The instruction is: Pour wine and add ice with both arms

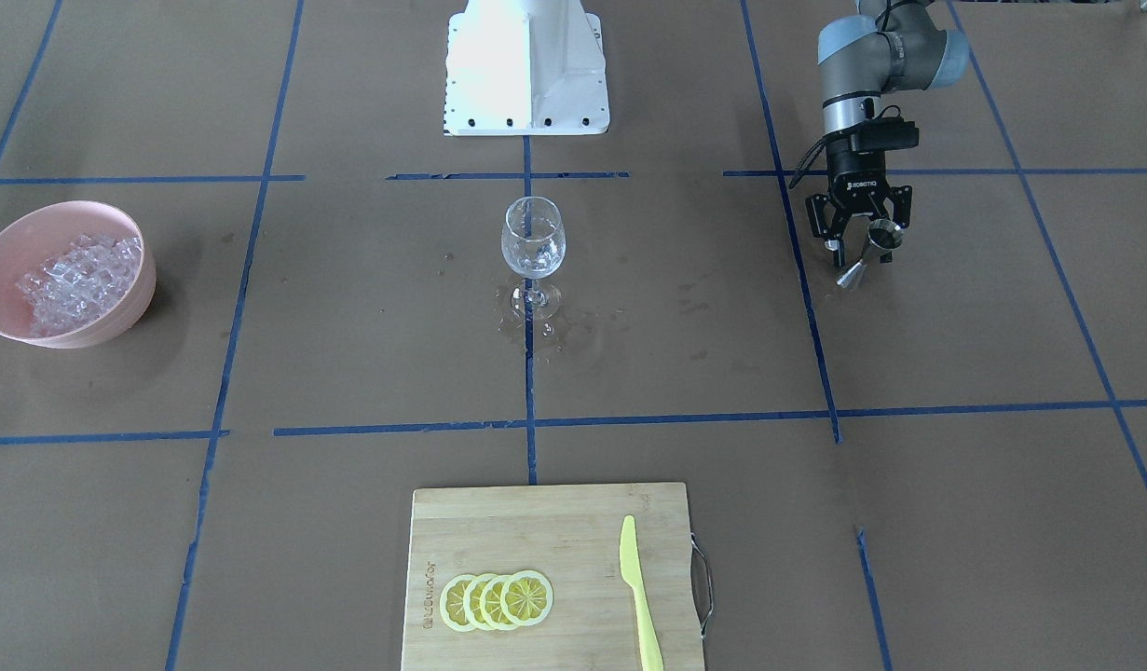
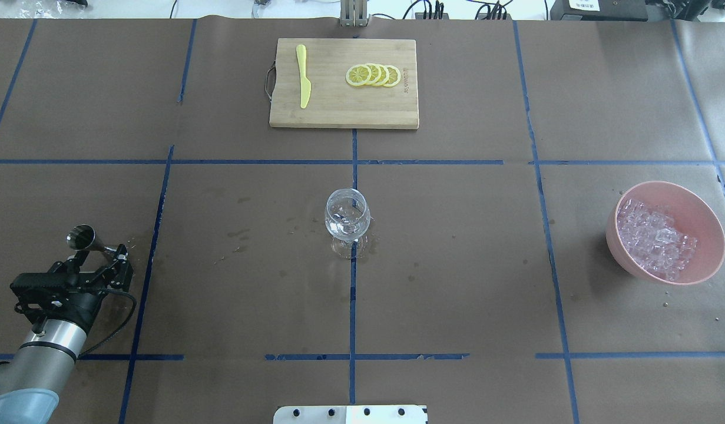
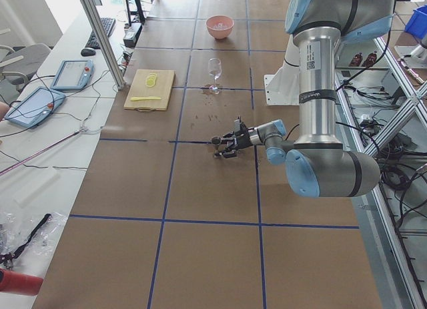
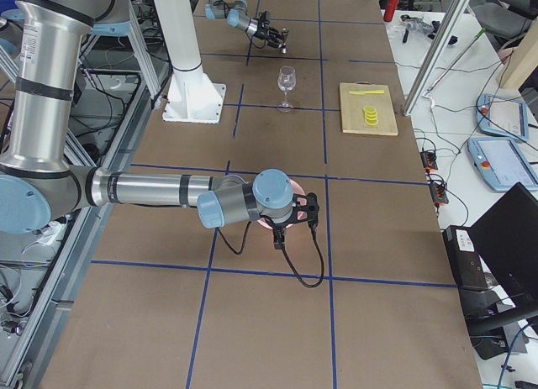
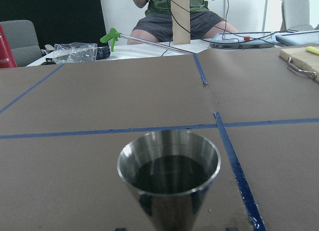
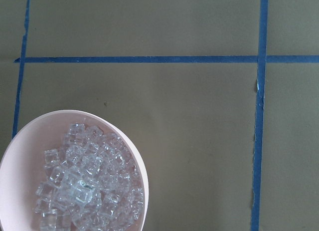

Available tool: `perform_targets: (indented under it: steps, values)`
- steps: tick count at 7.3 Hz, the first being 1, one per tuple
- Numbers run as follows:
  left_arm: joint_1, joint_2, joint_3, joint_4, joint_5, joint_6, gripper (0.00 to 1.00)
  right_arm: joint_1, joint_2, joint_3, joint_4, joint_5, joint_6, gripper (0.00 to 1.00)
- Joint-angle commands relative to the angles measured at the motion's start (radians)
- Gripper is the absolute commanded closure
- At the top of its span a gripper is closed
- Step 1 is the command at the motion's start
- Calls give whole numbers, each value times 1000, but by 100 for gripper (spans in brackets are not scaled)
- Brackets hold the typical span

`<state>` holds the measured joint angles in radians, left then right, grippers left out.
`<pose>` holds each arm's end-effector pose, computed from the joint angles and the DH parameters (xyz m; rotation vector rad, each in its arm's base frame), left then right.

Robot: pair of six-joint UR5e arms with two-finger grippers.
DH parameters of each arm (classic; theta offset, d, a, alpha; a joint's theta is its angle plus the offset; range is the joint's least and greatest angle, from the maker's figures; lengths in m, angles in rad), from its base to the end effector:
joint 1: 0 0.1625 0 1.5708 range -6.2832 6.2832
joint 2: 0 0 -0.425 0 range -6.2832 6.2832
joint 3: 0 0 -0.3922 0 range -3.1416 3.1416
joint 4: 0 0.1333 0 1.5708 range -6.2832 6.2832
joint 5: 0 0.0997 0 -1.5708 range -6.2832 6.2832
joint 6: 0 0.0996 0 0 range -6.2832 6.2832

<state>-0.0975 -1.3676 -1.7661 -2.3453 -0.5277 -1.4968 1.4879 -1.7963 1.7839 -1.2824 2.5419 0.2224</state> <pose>0.3897 -0.2585 0.5488 1.0463 0.6077 -0.4196 0.0171 -0.4112 0.6085 0.1042 -0.9913 -0.0062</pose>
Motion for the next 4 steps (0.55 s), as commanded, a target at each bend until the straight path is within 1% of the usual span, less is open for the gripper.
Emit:
perform_targets:
  steps: [1, 3, 4]
  values:
    - [-2, -2, 7, 0, 0, 4, 36, 0, 0, 0, 0, -2, 0, 0]
    - [-2, -7, 5, 0, 0, 6, 60, 0, 5, 0, 0, -2, 0, 0]
    - [-4, -8, 4, -5, 0, 4, 82, -1, 6, 0, 0, -3, 0, 0]
